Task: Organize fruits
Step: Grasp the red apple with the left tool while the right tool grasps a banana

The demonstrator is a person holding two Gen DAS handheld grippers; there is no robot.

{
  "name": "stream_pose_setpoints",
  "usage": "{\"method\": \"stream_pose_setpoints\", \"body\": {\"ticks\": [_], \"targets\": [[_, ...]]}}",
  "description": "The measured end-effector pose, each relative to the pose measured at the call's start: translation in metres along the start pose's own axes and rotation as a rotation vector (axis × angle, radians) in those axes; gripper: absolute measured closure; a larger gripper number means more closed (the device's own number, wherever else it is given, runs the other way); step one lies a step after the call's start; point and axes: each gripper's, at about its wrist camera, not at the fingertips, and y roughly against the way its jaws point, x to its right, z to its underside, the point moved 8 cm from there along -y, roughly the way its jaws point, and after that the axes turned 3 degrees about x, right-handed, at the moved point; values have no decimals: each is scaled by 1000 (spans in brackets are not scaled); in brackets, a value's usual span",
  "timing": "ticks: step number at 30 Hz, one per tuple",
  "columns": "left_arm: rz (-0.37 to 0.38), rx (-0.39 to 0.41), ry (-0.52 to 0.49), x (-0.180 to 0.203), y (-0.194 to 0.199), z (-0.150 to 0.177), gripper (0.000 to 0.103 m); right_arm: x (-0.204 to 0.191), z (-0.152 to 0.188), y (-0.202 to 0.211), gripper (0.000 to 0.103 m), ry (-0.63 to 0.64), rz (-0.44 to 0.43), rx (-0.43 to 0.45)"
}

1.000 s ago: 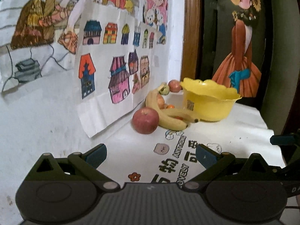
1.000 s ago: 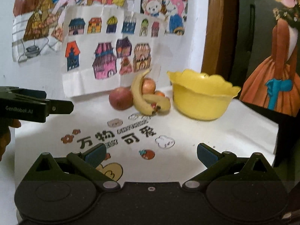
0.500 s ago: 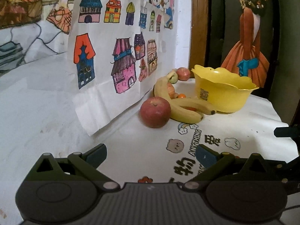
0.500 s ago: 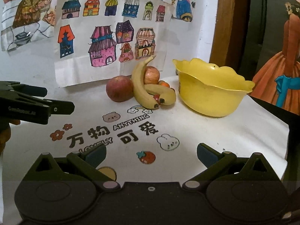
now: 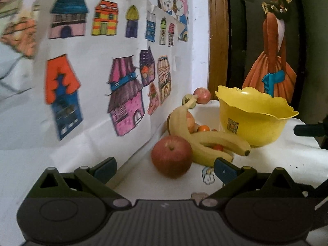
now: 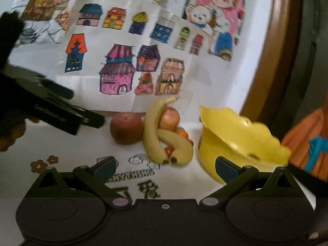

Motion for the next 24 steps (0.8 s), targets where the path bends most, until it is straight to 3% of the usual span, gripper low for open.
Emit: {"method": "stream_pose_setpoints", "body": {"ticks": [9, 13, 19, 24], "targets": [[9, -38, 33, -5, -47, 5, 0, -3, -5, -45, 8, 156, -89, -15], [-3, -46, 59, -10, -59, 6, 0, -9, -1, -64, 17, 233, -127, -40], [16, -54, 90, -11, -71, 8, 3, -18, -1, -95, 32, 242, -171, -72], [23, -63, 72, -7, -78, 7, 11, -22, 5, -115, 45, 263, -169, -116]]}}
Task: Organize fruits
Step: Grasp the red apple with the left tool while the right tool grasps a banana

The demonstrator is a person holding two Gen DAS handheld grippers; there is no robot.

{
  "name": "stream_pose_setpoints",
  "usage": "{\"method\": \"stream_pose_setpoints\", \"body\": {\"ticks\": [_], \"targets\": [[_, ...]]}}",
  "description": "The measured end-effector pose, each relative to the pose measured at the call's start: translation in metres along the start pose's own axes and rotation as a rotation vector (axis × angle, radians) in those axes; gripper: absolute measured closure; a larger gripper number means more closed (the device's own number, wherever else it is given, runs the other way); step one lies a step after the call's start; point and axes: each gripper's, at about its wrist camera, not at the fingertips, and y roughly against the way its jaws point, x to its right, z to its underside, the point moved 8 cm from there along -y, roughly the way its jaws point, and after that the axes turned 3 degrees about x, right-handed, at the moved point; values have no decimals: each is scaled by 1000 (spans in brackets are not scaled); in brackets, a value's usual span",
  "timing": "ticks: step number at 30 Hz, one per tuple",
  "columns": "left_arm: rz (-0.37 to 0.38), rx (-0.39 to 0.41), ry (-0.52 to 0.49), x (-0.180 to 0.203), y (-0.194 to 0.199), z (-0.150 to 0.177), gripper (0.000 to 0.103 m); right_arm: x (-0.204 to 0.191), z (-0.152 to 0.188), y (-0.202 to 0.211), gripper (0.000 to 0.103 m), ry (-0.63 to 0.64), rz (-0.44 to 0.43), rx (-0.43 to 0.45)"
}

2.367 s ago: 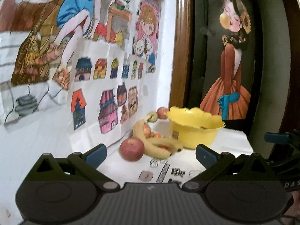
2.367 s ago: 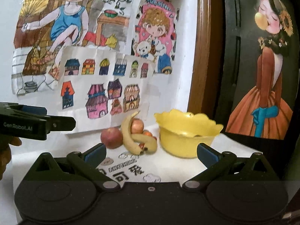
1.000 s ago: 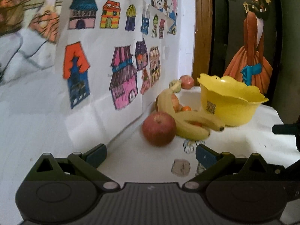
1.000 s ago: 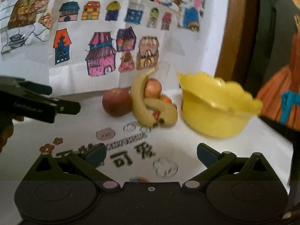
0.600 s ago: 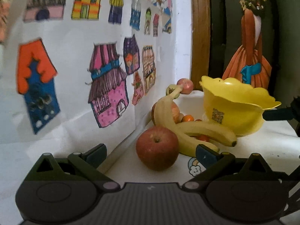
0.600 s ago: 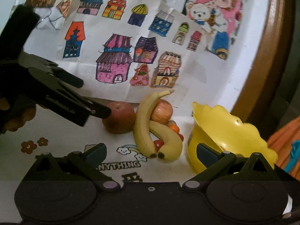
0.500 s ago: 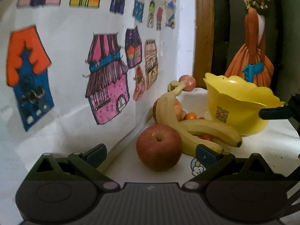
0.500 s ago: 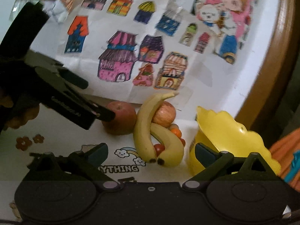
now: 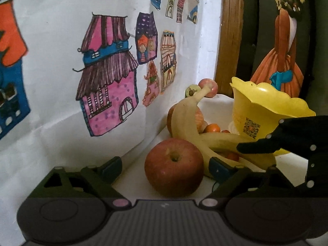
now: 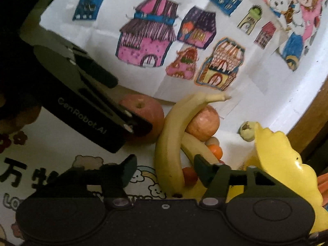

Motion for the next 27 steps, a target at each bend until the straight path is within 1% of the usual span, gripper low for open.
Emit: {"method": "stream_pose_setpoints", "body": {"ticks": [5, 11, 15, 16, 17, 18, 19, 20, 24, 27], "targets": [[20, -16, 31, -1, -7, 1, 16, 2, 4, -12, 47, -9, -2, -20], [51, -39, 44, 4, -14, 2, 29, 11, -2, -19, 47, -29, -9, -27], [48, -46, 58, 3, -15, 2, 30, 19, -5, -24, 47, -55, -16, -31], [49, -46, 66, 2, -15, 2, 30, 19, -5, -24, 51, -64, -21, -34], [50, -45, 74, 2, -15, 3, 30, 19, -4, -25, 57, -67, -21, -36], [50, -45, 82, 1, -15, 3, 30, 18, -4, -25, 58, -60, -18, -36], [51, -46, 94, 0, -14, 3, 30, 16, -4, -24, 62, -54, -23, -37], [52, -47, 105, -1, -13, 4, 31, 14, -3, -24, 68, -54, -32, -41], [60, -56, 138, -4, -7, 7, 31, 7, -1, -19, 68, -35, -25, -59], [62, -70, 154, -5, 2, 11, 31, 5, 1, -10, 68, -71, -40, -51]]}}
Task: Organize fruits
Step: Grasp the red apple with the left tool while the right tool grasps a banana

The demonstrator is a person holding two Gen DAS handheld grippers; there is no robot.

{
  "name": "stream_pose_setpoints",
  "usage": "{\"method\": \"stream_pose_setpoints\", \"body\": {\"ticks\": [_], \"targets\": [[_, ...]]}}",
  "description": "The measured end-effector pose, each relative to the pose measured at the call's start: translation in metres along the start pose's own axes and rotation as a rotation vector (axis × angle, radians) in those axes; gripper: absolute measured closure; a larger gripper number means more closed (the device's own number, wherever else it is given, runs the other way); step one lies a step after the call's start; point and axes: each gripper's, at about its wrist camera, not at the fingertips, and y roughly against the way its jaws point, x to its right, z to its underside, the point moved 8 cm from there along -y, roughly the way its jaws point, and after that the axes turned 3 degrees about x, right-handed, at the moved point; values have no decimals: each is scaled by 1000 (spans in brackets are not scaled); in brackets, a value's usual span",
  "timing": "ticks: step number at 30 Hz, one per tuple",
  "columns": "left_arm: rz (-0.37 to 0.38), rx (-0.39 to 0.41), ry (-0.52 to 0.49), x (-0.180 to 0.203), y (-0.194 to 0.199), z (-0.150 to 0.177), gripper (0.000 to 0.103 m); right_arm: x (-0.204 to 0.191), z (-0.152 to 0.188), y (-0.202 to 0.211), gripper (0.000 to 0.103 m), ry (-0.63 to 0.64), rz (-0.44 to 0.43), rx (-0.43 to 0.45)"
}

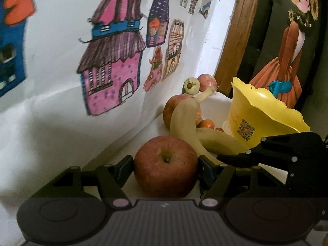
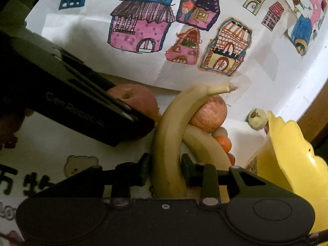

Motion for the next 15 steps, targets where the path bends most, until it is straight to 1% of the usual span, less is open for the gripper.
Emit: {"method": "stream_pose_setpoints", "body": {"ticks": [6, 11, 13, 15], "targets": [[2, -32, 7, -2, 28, 14, 31, -11, 13, 27, 69, -45, -53, -14], [11, -55, 1, -1, 53, 27, 31, -20, 31, 51, 69, -98, -108, -40], [18, -57, -10, 0, 61, 32, 30, -23, 33, 58, 69, -107, -115, -36], [17, -54, -14, 1, 64, 33, 30, -24, 31, 59, 68, -101, -100, -16]]}}
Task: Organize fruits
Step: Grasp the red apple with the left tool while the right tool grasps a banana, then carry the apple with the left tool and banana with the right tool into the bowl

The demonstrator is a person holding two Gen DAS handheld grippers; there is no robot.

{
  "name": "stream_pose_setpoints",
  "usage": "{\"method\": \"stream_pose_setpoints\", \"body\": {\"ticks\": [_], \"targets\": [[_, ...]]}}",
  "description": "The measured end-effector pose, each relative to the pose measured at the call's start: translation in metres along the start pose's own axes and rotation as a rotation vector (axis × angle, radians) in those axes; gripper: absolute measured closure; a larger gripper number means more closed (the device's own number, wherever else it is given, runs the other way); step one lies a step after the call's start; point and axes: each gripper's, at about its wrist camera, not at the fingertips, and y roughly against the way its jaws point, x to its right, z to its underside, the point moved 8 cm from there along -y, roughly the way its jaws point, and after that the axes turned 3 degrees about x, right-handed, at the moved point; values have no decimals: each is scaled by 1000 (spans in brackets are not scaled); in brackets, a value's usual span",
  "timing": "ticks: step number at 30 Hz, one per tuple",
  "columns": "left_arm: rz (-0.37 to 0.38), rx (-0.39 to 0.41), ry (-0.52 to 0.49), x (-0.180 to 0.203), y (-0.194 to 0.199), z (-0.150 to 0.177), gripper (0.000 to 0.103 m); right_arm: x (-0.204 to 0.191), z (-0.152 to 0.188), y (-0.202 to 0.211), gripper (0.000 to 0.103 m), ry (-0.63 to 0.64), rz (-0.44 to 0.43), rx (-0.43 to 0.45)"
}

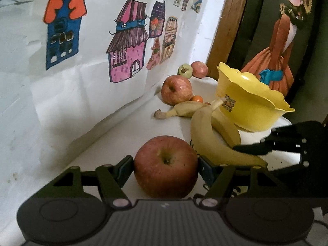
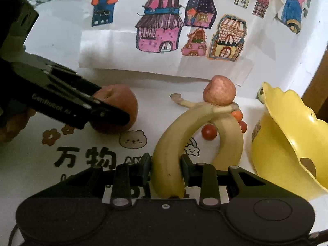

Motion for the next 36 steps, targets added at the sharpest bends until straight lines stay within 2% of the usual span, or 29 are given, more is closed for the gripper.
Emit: {"method": "stream_pose_setpoints", "body": {"ticks": [4, 9, 14, 16, 21, 26, 29, 32, 36], "targets": [[5, 8, 6, 0, 1, 1, 30, 2, -5, -11, 56, -29, 14, 17], [3, 20, -9, 2, 1, 2, 30, 9, -4, -23, 54, -71, 13, 34], [12, 11, 0, 2, -1, 5, 29, 6, -5, -33, 44, -84, 16, 57], [13, 11, -1, 2, -1, 6, 28, 5, -5, -36, 44, -81, 21, 64], [23, 7, -6, 3, -4, 7, 29, 2, -4, -35, 47, -54, 25, 76], [16, 12, -11, 5, -4, 7, 30, -15, -6, -33, 65, 73, 25, 77], [18, 9, 21, 2, -3, 7, 30, -22, -6, -32, 68, 110, 35, 68], [12, 6, 27, 2, -1, 8, 30, -19, -5, -28, 68, 51, 30, 59], [17, 1, 41, 2, 2, 7, 30, -3, -4, -14, 68, -158, -46, 70]]}}
